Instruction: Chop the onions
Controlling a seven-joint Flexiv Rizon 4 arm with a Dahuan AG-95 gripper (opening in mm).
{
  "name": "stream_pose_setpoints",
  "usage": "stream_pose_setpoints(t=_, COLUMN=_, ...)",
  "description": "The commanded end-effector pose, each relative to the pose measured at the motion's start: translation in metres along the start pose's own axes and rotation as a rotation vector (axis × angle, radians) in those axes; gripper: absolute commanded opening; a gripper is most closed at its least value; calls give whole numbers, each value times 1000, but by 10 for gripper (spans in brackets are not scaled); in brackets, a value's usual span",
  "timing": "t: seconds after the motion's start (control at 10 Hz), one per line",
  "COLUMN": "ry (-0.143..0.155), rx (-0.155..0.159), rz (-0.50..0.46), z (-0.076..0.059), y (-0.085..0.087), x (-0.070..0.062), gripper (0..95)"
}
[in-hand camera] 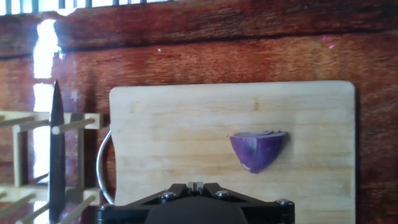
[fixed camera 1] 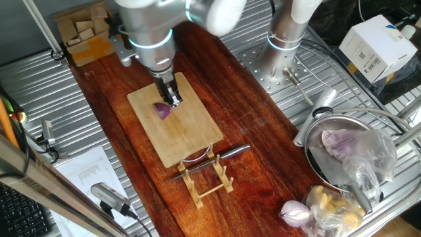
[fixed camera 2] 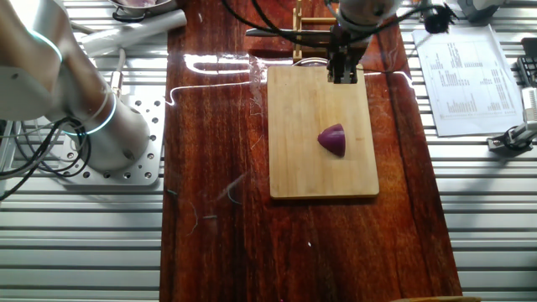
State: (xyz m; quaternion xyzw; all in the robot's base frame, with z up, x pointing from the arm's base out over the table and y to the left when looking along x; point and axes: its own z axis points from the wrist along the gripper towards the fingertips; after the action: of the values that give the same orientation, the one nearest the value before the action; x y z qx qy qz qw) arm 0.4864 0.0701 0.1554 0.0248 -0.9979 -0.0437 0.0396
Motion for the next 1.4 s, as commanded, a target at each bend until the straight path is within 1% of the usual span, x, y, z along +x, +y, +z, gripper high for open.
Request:
stream_pose_setpoints(t=0.1, ry=7, rx=18, rz=-97, z=4, y=7, x=-4, gripper=0)
stream_pose_setpoints(t=0.2, ry=-8, rx=18, rz=-76, z=12, y=32, x=-6, gripper=0)
stream_pose_setpoints(t=0.3, ry=-11, rx=22, rz=-46, z=15, y=52, x=-7, gripper=0)
stream_pose_setpoints(t=0.4, ry=-16, rx=27, rz=16, z=16, y=87, x=-9, gripper=0)
stream_pose_setpoints(t=0.5, ry=-27, rx=20, rz=41, z=16, y=87, x=-9, gripper=0)
stream_pose_setpoints(t=0.6, ry=-26, rx=14, rz=40, z=16, y=87, x=-9, gripper=0)
stream_pose_setpoints(t=0.7, ry=-25, rx=15, rz=38, z=16, y=87, x=-9, gripper=0)
stream_pose_setpoints(t=0.8, ry=-13, rx=15, rz=13, z=16, y=87, x=-9, gripper=0)
stream_pose_setpoints(t=0.9, ry=-3, rx=20, rz=-3, z=16, y=87, x=-9, gripper=0)
stream_pose_setpoints(t=1.1, ry=-17, rx=47, rz=36, z=16, y=87, x=-9, gripper=0)
stream_pose_setpoints(t=1.4, ry=-24, rx=50, rz=-16, z=16, y=87, x=-9, gripper=0)
